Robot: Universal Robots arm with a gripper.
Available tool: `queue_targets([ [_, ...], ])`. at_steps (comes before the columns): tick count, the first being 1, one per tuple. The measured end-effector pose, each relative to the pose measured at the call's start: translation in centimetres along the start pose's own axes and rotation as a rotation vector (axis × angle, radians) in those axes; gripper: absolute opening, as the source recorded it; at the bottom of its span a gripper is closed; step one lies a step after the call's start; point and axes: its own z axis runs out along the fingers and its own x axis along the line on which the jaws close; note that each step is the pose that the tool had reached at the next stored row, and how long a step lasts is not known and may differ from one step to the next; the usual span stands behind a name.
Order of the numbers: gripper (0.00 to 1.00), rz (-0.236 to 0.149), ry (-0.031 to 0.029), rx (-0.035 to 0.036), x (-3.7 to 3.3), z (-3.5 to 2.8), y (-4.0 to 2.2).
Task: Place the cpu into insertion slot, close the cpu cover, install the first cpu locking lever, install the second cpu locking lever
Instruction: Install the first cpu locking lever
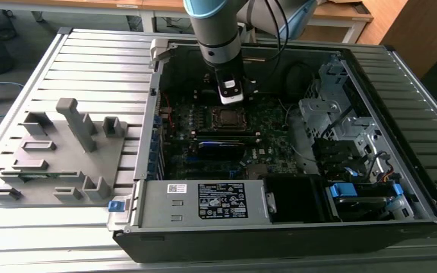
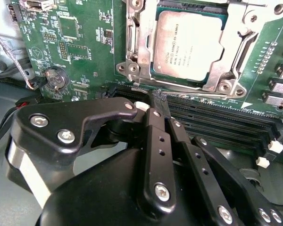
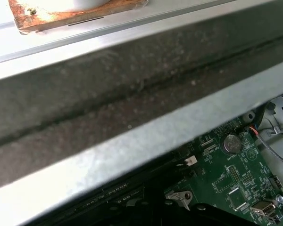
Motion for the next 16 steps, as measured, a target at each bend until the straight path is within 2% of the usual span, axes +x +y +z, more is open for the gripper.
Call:
queue_targets([
  [8,0.11,-0.001,-0.0017,0.0037,-0.03,0.05,0.11],
  [16,0.11,-0.004,-0.0058,0.0133,-0.10,0.09,0.14],
])
